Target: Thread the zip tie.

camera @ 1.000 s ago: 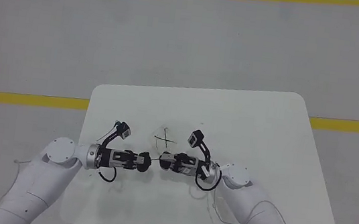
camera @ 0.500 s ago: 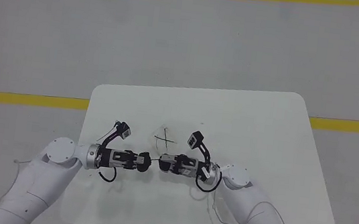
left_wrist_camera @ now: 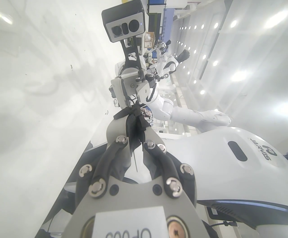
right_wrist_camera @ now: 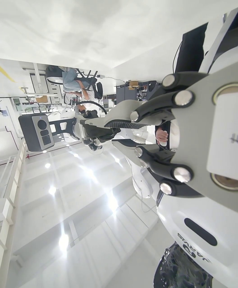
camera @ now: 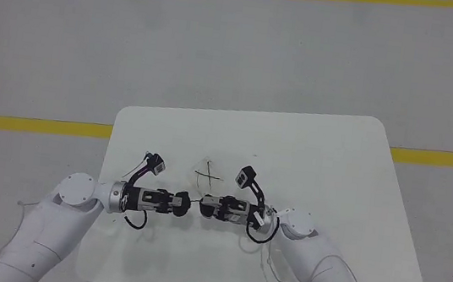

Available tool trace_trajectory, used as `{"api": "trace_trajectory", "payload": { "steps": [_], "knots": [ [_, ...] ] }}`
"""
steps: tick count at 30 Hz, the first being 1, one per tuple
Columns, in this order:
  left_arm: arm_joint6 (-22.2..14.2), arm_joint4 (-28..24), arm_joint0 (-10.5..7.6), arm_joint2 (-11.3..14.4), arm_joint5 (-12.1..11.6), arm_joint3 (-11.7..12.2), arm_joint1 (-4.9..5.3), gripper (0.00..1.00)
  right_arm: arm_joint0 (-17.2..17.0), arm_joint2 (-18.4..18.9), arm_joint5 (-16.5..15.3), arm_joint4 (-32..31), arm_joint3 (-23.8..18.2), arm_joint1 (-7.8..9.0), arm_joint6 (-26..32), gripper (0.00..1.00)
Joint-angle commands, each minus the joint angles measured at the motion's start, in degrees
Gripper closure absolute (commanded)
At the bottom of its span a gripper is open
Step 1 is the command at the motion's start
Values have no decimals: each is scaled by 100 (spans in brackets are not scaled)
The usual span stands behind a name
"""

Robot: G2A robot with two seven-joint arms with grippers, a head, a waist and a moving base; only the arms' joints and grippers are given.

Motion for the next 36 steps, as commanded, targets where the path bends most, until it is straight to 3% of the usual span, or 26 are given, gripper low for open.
{"api": "trace_trajectory", "payload": {
  "steps": [1,8,10,20,21,22,23,35,36],
  "knots": [
    [0,0,0,0,0,0,0,100,0,4,0,-10,-2,-11,-3,89],
    [0,0,0,0,0,0,0,100,23,22,0,-33,37,-57,-15,91],
    [0,0,0,0,0,0,0,100,27,35,0,-52,42,-66,-16,100],
    [0,0,0,0,0,0,0,100,-51,154,0,-245,-45,-84,-45,100],
    [0,0,0,0,0,0,0,93,-67,169,0,-271,-62,-85,-57,100],
    [0,0,0,0,0,0,0,52,-80,180,0,-285,-73,-85,-68,100],
    [71,-10,9,17,20,-21,-5,0,-96,191,0,-290,-80,-86,-80,100],
    [203,-120,-6,152,43,-80,-10,0,-170,224,0,-270,-101,-138,-165,100],
    [200,-131,-11,157,41,-75,-9,4,-170,221,0,-262,-102,-144,-167,100]
  ]
}}
